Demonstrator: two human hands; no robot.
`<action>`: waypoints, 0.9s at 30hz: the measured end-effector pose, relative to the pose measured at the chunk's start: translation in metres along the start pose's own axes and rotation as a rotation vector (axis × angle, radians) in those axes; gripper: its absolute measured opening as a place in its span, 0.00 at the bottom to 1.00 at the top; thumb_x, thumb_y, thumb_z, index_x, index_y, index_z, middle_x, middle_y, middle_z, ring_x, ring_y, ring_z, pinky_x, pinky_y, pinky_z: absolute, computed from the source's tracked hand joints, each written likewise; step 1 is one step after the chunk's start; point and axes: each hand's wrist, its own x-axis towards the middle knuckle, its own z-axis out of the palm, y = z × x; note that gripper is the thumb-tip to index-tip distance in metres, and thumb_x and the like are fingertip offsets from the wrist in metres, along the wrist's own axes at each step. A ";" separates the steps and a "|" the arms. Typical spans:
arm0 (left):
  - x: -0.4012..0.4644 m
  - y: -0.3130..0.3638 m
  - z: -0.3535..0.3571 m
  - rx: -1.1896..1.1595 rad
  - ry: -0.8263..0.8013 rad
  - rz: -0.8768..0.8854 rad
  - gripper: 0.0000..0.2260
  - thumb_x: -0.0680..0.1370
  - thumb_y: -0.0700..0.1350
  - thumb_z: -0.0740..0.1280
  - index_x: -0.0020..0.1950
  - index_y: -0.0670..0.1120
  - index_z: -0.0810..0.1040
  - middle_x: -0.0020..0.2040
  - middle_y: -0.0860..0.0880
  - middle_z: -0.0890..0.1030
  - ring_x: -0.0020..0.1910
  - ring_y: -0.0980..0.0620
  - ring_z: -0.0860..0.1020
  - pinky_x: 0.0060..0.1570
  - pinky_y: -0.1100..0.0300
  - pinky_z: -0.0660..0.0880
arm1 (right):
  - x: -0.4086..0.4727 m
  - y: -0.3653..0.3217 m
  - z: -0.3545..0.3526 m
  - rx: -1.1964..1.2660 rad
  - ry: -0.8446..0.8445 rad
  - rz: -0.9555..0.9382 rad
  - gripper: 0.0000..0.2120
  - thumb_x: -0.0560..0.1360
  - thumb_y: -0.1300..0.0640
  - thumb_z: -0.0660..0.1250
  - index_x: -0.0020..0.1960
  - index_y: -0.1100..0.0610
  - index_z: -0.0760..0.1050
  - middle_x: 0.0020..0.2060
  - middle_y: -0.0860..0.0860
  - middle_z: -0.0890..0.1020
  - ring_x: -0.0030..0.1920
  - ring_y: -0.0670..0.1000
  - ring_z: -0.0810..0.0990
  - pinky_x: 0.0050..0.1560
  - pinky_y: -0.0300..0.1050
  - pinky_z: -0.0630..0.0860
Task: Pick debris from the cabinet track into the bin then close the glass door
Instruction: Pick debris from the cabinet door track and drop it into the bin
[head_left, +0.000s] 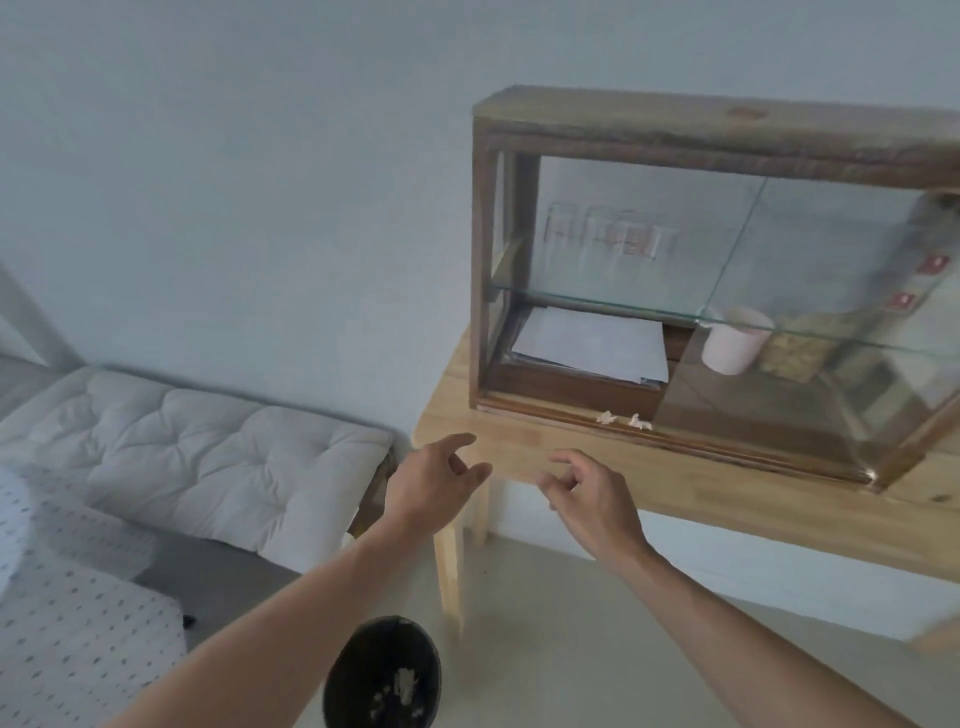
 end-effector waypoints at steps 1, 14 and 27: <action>0.005 0.009 0.003 -0.003 -0.001 0.017 0.24 0.78 0.64 0.72 0.74 0.61 0.79 0.42 0.63 0.84 0.45 0.58 0.81 0.49 0.56 0.79 | 0.004 0.002 -0.009 -0.005 0.023 0.001 0.16 0.77 0.42 0.71 0.63 0.45 0.83 0.37 0.46 0.86 0.42 0.48 0.87 0.52 0.54 0.83; 0.062 0.091 0.064 0.017 -0.076 0.178 0.24 0.78 0.62 0.74 0.73 0.58 0.80 0.42 0.57 0.86 0.45 0.53 0.83 0.43 0.58 0.75 | 0.043 0.043 -0.081 0.001 0.187 0.100 0.15 0.78 0.44 0.71 0.64 0.44 0.83 0.40 0.46 0.86 0.43 0.51 0.85 0.52 0.55 0.82; 0.086 0.126 0.110 0.021 -0.091 0.221 0.18 0.77 0.58 0.75 0.67 0.62 0.83 0.37 0.59 0.80 0.53 0.49 0.85 0.45 0.57 0.76 | 0.068 0.058 -0.076 -0.185 0.268 0.098 0.21 0.82 0.46 0.66 0.75 0.42 0.77 0.42 0.46 0.87 0.53 0.56 0.87 0.48 0.49 0.76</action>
